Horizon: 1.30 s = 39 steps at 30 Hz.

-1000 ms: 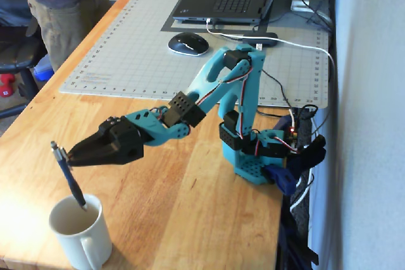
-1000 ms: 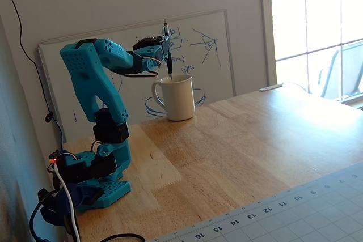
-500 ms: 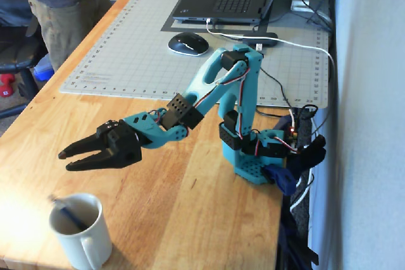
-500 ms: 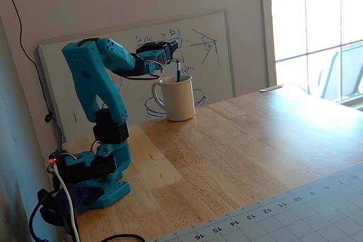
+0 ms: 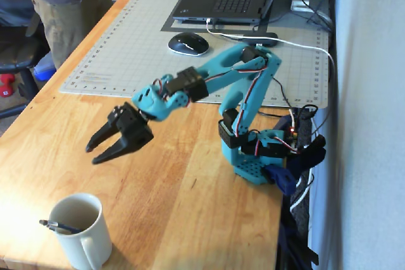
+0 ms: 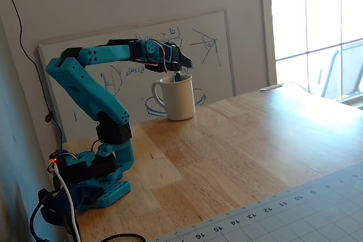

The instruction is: Grasp a pen and put it in a mug.

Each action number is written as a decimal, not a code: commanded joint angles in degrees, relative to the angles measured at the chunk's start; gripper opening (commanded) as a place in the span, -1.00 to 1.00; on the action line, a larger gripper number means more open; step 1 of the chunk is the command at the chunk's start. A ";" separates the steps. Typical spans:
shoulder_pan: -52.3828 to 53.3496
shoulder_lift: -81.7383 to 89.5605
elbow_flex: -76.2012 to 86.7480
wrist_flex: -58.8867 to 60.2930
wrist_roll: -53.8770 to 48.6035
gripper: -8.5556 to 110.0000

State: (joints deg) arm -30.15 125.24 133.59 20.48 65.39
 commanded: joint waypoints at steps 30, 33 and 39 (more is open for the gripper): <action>38.58 59.59 31.46 48.78 -83.76 -0.76; 38.58 65.39 37.71 47.37 -83.76 -0.77; 38.58 66.45 43.15 46.93 -83.76 -0.78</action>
State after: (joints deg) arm 8.09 190.37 176.40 68.73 -17.84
